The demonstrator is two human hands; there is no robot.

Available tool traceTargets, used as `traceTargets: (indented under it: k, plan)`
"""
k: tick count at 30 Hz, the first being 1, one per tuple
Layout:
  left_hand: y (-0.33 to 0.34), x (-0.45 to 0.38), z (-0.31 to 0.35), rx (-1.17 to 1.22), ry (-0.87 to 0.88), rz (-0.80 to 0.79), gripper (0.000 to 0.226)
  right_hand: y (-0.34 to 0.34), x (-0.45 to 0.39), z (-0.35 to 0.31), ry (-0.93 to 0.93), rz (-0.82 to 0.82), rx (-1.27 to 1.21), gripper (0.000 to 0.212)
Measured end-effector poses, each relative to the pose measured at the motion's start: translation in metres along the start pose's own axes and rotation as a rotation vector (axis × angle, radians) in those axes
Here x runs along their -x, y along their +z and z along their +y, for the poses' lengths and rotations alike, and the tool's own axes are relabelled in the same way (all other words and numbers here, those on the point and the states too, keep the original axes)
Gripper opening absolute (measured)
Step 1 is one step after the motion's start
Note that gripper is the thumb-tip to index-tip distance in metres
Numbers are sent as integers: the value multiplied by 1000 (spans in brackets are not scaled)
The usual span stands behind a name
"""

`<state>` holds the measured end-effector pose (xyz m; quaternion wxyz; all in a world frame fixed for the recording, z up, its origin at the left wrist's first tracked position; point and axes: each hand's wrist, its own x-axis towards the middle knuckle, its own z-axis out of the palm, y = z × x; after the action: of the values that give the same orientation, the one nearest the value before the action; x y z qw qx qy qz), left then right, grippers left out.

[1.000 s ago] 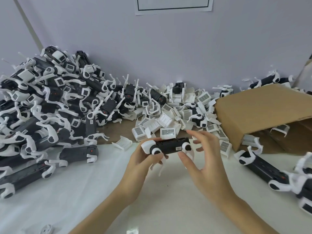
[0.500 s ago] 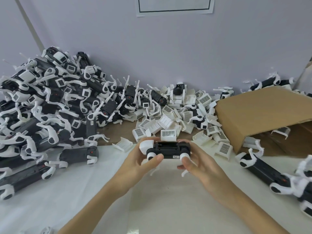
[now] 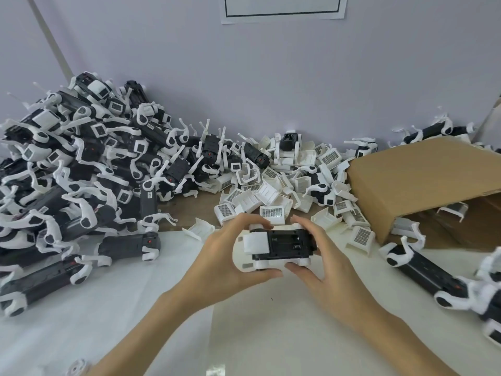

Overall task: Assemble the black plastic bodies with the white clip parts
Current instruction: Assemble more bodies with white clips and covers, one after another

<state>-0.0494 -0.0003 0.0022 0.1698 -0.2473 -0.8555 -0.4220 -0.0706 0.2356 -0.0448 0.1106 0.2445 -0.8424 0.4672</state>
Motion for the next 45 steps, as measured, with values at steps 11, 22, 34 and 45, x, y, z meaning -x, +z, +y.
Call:
traceTargets:
  k: [11,22,34,45]
  plan:
    - [8,-3,28,122,78,81,36,7,2,-9,40,-131,-482,61]
    - [6,-6,5,468,-493,89,55,-2,0,-8,-112,205,-96,72]
    - [24,3,0,374,-291,190,14,7,5,-26,172,20,-708,82]
    - [31,10,-16,-86,92,122,84,-9,-3,-25,420,93,-747,48]
